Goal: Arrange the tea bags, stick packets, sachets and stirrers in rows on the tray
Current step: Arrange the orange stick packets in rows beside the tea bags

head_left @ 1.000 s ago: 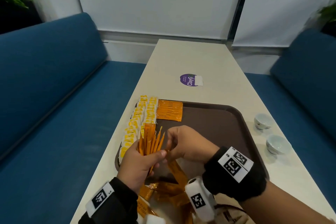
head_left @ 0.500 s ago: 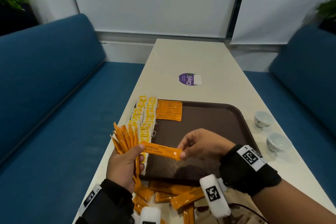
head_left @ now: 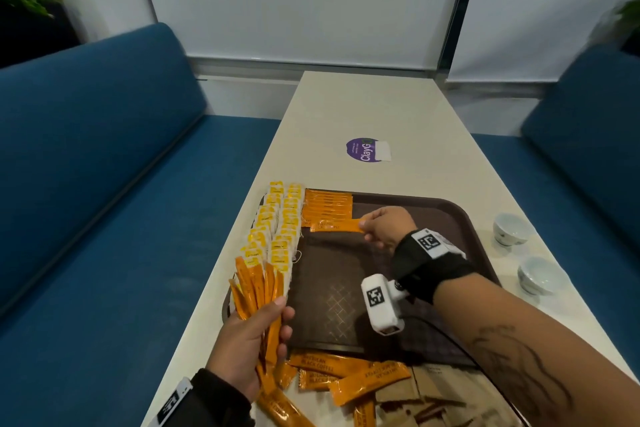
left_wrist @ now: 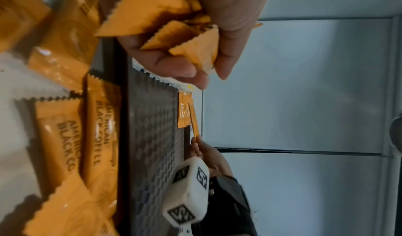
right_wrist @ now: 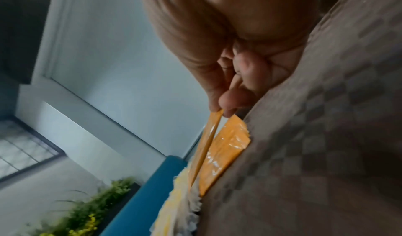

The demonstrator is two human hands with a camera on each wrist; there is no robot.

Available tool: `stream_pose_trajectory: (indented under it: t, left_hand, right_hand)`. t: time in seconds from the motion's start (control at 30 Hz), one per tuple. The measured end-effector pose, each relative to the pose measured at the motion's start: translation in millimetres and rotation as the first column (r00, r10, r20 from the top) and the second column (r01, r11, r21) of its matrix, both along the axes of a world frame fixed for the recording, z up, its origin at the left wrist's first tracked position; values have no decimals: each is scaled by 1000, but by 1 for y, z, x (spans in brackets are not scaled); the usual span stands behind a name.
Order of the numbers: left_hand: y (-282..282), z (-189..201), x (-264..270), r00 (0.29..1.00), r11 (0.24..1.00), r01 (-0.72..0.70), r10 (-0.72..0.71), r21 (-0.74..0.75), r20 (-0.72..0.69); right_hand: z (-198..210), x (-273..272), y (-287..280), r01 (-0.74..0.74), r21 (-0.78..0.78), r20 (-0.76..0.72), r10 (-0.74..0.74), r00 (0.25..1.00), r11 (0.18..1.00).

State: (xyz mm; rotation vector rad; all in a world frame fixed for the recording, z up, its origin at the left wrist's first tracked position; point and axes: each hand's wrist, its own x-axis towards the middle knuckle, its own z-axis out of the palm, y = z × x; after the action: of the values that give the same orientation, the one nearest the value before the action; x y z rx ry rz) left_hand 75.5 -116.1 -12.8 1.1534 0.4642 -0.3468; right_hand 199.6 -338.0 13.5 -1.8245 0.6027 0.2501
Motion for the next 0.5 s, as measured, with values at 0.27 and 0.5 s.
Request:
stream_pose_trajectory:
  t: [0.27,0.5]
  left_hand:
    - [9,-2,-4,999,1000,25,-25,-5,-32]
    - [9,-6,-5,998,999,44,-44,-4,-42]
  right_hand:
    - [-14,36,19,-174,-148,-277,128,952,974]
    - [-26,50,19,-220,-178,-297,161,941,959]
